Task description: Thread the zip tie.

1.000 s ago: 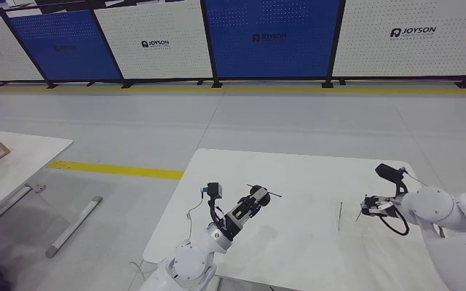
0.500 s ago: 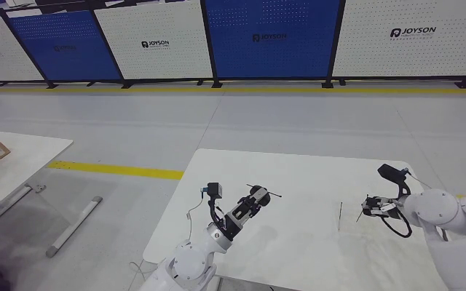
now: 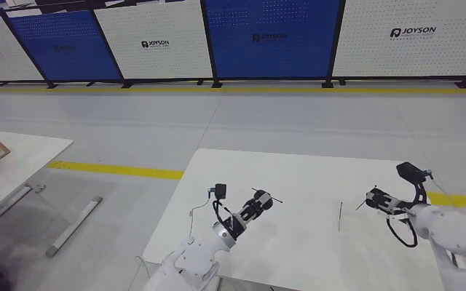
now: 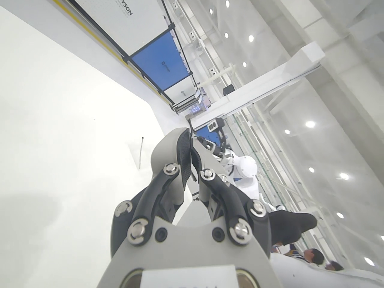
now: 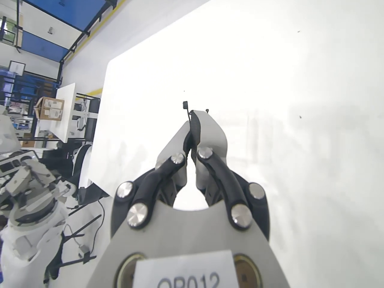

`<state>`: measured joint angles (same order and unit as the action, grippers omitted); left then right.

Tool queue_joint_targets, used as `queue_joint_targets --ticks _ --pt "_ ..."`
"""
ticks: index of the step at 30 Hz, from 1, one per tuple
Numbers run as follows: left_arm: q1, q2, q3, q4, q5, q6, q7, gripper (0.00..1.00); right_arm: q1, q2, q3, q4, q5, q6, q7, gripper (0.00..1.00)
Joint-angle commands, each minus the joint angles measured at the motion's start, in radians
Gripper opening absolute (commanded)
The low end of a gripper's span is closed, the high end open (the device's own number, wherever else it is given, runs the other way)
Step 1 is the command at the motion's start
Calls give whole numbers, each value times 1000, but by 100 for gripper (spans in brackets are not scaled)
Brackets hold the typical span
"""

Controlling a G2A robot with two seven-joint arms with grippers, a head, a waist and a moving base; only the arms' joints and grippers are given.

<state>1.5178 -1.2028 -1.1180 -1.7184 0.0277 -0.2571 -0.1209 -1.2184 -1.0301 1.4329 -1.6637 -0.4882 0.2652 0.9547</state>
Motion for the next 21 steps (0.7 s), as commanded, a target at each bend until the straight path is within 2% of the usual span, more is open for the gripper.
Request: queue_joint_targets --ticks 1,3,21 --pt "-7 -3 12 23 6 -3 12 0 -9 1 -8 -19 -1 21 38 0" --pt "-3 -8 27 29 -63 -5 13 0 -9 1 -8 -19 -1 21 38 0" --pt "-4 -9 28 20 -80 -11 16 0 -9 1 -8 -19 -1 21 38 0"
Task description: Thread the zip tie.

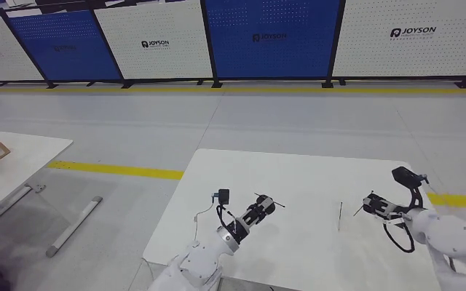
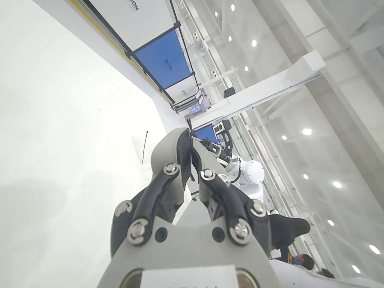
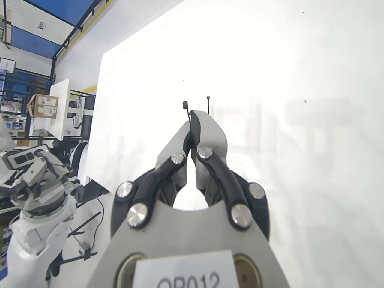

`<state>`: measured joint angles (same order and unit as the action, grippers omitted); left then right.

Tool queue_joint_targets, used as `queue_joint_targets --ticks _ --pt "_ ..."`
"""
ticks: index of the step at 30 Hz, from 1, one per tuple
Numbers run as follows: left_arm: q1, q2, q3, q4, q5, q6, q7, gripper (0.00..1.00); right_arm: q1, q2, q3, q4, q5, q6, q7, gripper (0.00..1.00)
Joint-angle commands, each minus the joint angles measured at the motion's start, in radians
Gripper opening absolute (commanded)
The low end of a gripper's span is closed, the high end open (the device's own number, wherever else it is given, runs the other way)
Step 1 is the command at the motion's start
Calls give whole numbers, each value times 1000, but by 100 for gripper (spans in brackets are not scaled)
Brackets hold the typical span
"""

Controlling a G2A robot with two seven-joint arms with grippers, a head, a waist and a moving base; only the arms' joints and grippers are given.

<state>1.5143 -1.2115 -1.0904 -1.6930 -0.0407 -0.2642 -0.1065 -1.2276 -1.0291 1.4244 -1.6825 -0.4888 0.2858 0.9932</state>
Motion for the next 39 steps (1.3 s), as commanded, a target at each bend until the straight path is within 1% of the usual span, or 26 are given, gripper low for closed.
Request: queue_joint_targets --ticks 1,3,4,5,7,8,9,10,18,19,21,23,25,28,31,32,34,35,36,38,39 --pt "0 -1 -4 -13 -34 -8 -1 0 0 0 0 0 0 0 0 0" --pt "4 0 -19 -38 -73 -30 -10 0 0 0 0 0 0 0 0 0" --pt "9 1 -29 -58 -110 -39 -19 0 0 0 0 0 0 0 0 0" --pt "14 2 -45 -94 -144 -47 -29 0 0 0 0 0 0 0 0 0" --pt "29 6 -66 -153 -145 -74 -28 0 0 0 0 0 0 0 0 0" --pt "41 7 -75 -195 -153 -76 -27 0 0 0 0 0 0 0 0 0" --pt "49 8 -83 -219 -153 -76 -25 0 0 0 0 0 0 0 0 0" --pt "55 9 -91 -235 -138 -73 -19 0 0 0 0 0 0 0 0 0" --pt "55 9 -91 -235 -138 -73 -19 0 0 0 0 0 0 0 0 0" --pt "53 9 -91 -222 -124 -61 -20 0 0 0 0 0 0 0 0 0" --pt "39 9 -84 -189 -87 -31 -19 0 0 0 0 0 0 0 0 0" --pt "16 9 -70 -146 -52 22 -53 0 0 0 0 0 0 0 0 0" --pt "-2 10 -59 -113 -8 56 -80 0 0 0 0 0 0 0 0 0" --pt "-19 11 -54 -85 26 83 -100 0 0 0 0 0 0 0 0 0" --pt "-19 11 -54 -85 26 83 -100 0 0 0 0 0 0 0 0 0" --pt "-19 11 -54 -85 26 83 -100 0 -5 -1 -1 -1 4 -7 -16 0" --pt "-19 11 -54 -85 26 83 -100 0 -33 -5 -2 -22 23 -21 -90 0" --pt "-19 11 -54 -85 26 83 -100 0 -58 -8 1 -48 37 -19 -149 0" --pt "-19 11 -54 -85 26 83 -100 0 -81 -9 1 -68 45 -19 -180 0" --pt "-19 11 -54 -85 26 83 -100 0 -127 -11 12 -122 60 -13 -233 0" --pt "-19 11 -54 -85 26 83 -100 0 -162 -11 21 -163 61 -8 -263 0"
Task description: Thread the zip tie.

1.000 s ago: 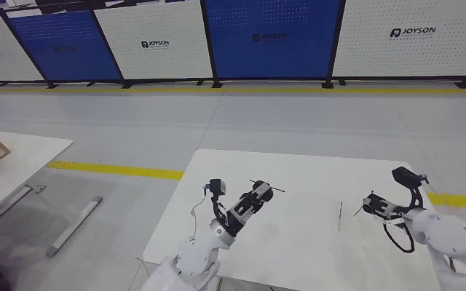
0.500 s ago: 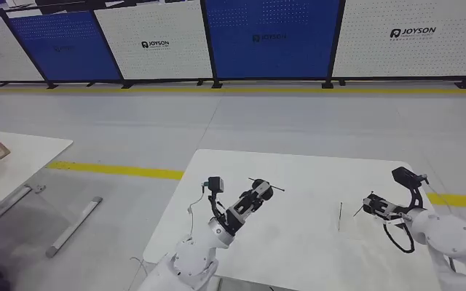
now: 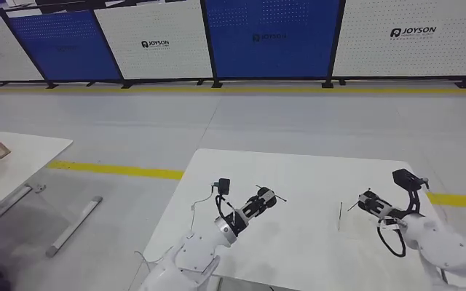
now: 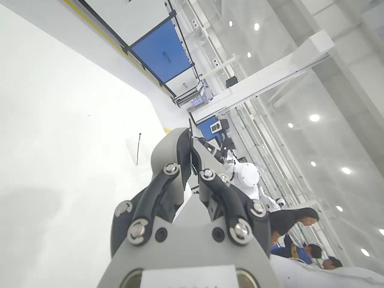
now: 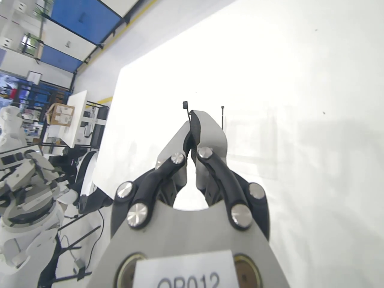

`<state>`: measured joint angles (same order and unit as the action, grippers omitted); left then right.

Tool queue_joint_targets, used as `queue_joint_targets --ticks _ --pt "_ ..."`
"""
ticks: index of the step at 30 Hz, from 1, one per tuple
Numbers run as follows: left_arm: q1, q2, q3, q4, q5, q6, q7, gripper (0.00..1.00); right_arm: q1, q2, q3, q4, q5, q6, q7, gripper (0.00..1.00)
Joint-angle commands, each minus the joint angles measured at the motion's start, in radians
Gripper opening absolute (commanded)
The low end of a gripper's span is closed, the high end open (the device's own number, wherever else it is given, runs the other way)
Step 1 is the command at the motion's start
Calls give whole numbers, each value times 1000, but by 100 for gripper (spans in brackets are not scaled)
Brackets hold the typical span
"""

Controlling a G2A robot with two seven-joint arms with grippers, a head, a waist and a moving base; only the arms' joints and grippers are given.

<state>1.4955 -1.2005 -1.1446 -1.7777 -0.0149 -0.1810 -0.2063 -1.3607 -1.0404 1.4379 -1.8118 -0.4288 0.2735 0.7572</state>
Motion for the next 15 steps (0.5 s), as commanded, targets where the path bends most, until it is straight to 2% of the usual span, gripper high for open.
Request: queue_joint_targets --ticks 1,3,6,8,15 --pt "0 0 0 0 0 0 0 0 -55 0 16 -64 2 14 -47 0" --pt "0 0 0 0 0 0 0 0 -114 -1 34 -130 6 31 -94 0" --pt "0 0 0 0 0 0 0 0 -178 -4 42 -167 6 42 -160 0" --pt "0 0 0 0 0 0 0 0 -167 -3 52 -131 81 -18 -95 0" --pt "0 0 0 0 0 0 0 0 -167 -3 52 -131 81 -18 -95 0"
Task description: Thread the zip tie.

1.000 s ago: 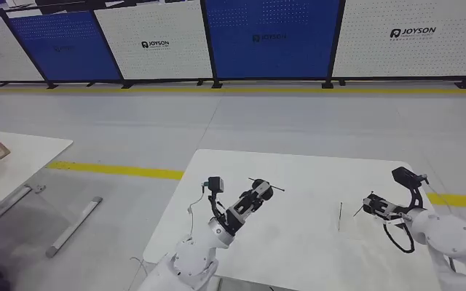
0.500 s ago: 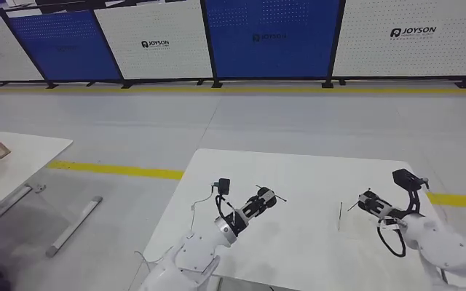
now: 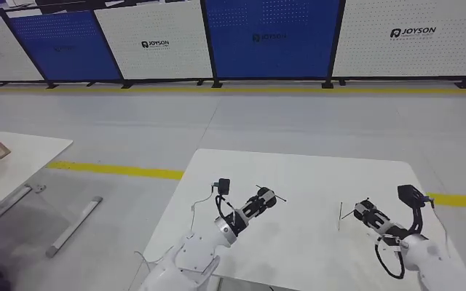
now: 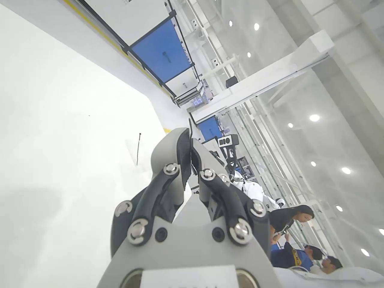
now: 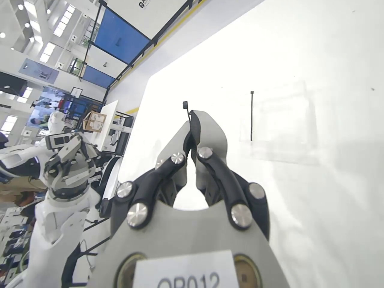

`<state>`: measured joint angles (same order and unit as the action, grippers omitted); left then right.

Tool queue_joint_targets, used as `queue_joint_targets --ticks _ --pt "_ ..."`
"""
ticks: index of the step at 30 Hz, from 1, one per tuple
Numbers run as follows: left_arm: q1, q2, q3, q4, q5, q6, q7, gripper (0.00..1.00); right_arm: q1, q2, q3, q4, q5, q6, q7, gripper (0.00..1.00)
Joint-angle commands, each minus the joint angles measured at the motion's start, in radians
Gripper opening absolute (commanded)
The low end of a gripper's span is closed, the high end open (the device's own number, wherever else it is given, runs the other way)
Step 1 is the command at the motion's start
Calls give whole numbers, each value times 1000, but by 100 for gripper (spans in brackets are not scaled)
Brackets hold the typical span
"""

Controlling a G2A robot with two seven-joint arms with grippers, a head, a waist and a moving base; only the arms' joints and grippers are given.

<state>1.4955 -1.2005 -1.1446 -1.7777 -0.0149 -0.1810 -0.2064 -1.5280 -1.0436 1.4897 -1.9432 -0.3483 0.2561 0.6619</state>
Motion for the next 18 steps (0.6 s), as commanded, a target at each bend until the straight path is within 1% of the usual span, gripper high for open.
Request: queue_joint_targets --ticks 1,9,10,11,13,16,18 --pt "0 0 0 0 0 0 0 0 0 0 0 0 1 -1 0 0" --pt "0 0 0 0 0 0 0 0 -1 0 0 3 1 -2 -6 0" --pt "0 0 0 0 0 0 0 0 -5 -3 -5 7 12 -11 -31 0" --pt "0 0 0 0 0 0 0 0 -10 -6 -9 8 45 -30 -57 0" --pt "0 0 0 0 0 0 0 0 -34 -14 -20 3 94 -81 -149 0" --pt "0 0 0 0 0 0 0 0 -78 -26 -55 -13 104 -148 -291 0" --pt "0 0 0 0 0 0 0 0 -94 -31 -79 -24 107 -174 -334 0"
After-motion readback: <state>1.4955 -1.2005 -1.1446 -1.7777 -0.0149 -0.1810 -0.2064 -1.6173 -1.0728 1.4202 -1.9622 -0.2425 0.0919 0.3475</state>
